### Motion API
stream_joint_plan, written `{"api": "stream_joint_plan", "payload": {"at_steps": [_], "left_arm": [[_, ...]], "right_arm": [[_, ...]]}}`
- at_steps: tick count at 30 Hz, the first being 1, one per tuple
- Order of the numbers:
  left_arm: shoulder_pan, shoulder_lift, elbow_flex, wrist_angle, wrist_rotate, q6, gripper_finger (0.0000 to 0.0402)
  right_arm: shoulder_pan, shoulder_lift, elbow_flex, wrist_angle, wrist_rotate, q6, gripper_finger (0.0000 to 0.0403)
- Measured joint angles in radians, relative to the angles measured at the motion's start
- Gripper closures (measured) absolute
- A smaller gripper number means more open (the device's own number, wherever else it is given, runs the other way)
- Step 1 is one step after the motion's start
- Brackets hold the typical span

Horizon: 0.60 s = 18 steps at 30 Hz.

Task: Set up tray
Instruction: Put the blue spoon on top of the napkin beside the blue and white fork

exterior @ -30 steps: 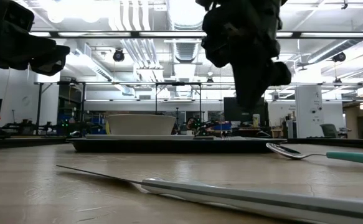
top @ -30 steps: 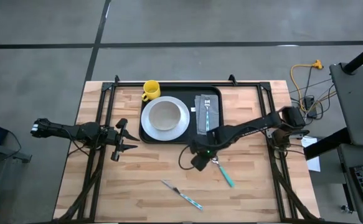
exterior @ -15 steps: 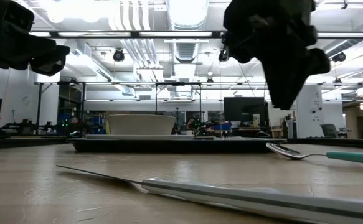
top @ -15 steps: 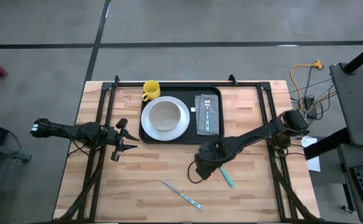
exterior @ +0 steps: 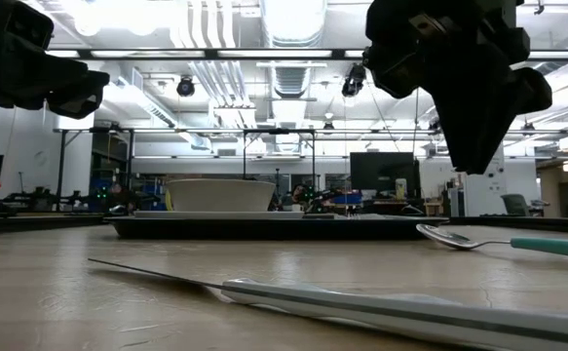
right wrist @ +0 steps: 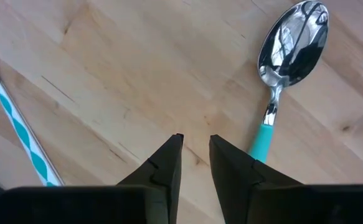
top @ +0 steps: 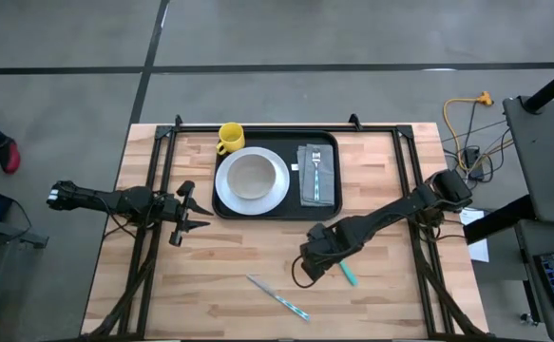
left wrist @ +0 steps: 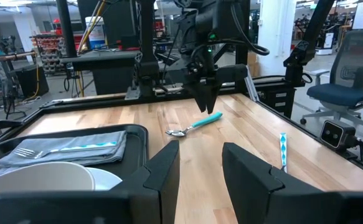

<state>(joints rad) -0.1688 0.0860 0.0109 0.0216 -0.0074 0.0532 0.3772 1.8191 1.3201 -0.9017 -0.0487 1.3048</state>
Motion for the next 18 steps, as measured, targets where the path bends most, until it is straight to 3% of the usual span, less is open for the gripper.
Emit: {"api": "stream_joint_plan", "payload": {"at_steps": [18], "left_arm": [[0.0, 0.0, 0.0, 0.0, 0.0, 0.0, 0.0299]], "right_arm": [[0.003, 0.0, -0.001, 0.018, 0.026, 0.046, 0.0319]]}}
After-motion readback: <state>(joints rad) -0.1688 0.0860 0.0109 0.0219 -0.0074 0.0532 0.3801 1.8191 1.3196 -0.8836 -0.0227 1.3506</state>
